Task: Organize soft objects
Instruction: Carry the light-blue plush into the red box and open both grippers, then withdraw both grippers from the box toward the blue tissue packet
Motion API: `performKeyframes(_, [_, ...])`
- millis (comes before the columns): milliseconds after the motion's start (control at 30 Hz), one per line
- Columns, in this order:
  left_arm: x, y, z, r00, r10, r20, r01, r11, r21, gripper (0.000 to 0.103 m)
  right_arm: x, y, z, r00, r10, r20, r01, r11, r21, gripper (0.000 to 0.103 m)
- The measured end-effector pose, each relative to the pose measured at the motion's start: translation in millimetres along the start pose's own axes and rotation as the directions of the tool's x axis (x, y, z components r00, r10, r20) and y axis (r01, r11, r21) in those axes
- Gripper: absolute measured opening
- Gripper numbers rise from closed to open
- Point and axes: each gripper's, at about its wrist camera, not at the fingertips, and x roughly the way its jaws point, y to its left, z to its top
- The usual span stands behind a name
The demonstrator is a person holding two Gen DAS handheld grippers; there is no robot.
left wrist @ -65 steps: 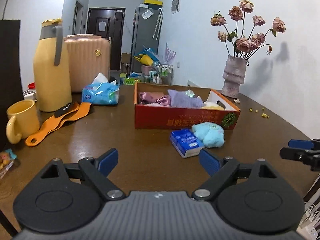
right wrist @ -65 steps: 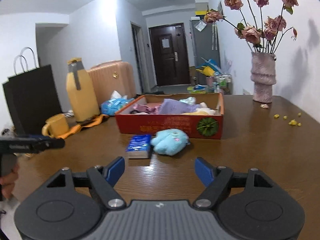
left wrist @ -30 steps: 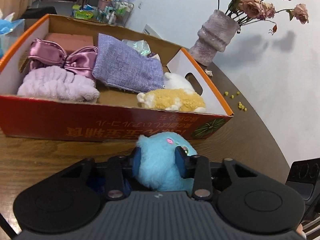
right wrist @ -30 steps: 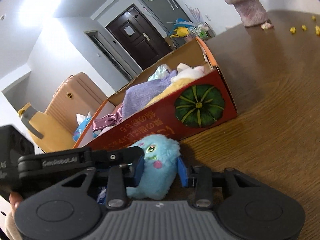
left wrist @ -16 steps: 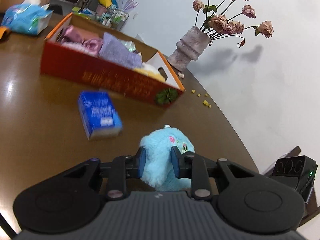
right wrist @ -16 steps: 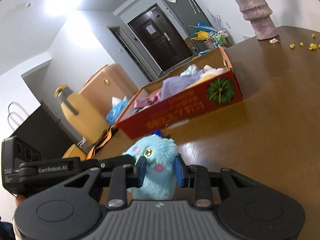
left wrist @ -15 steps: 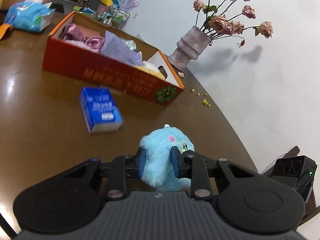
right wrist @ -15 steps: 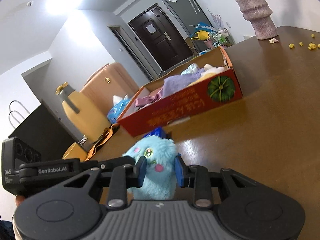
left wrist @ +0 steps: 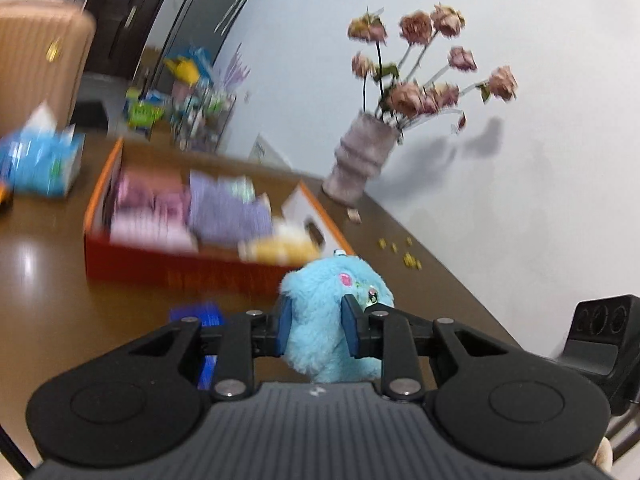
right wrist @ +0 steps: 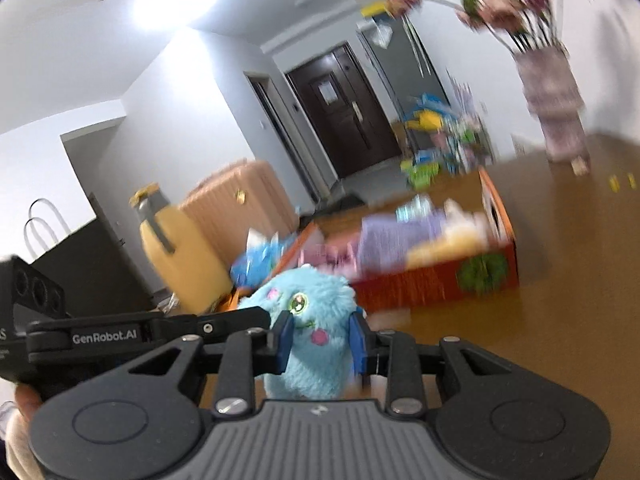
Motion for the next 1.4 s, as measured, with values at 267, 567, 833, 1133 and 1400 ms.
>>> performKeyframes(267, [97,62,75,0.994,0.072,-0.083,-0.070,0.997,0.030,0.027,122,-37,72,0.996,-0.019,-0.083,0.020,1.000,0.019,0.029])
performKeyframes(567, [182,109,55,0.957,0.161,-0.242,-0.153,0.987,0.052,0.024,222,-71,64,0.938,-0.146,-0.314,0.148,0.989,-0.017,0.012])
performKeyframes(833, [176,108,56,0.960,0.167,-0.225,-0.153,0.985,0.082,0.031,222,-49,62,0.931,-0.216,-0.294,0.183,0.974,-0.137,0.015])
performKeyframes(1133, [54,69,85,0.969,0.247,-0.006,-0.243,0.957,0.156,0.052,130,-18,108,0.960,-0.243,-0.137,0.203,0.945,-0.255,0.025])
performKeyframes(1400, [-59,41,60,0.898,0.384,0.215,-0.425,0.885,0.193,0.082,4,9,116,0.956,-0.281,0.089,0.294,0.890,-0.347,0.054])
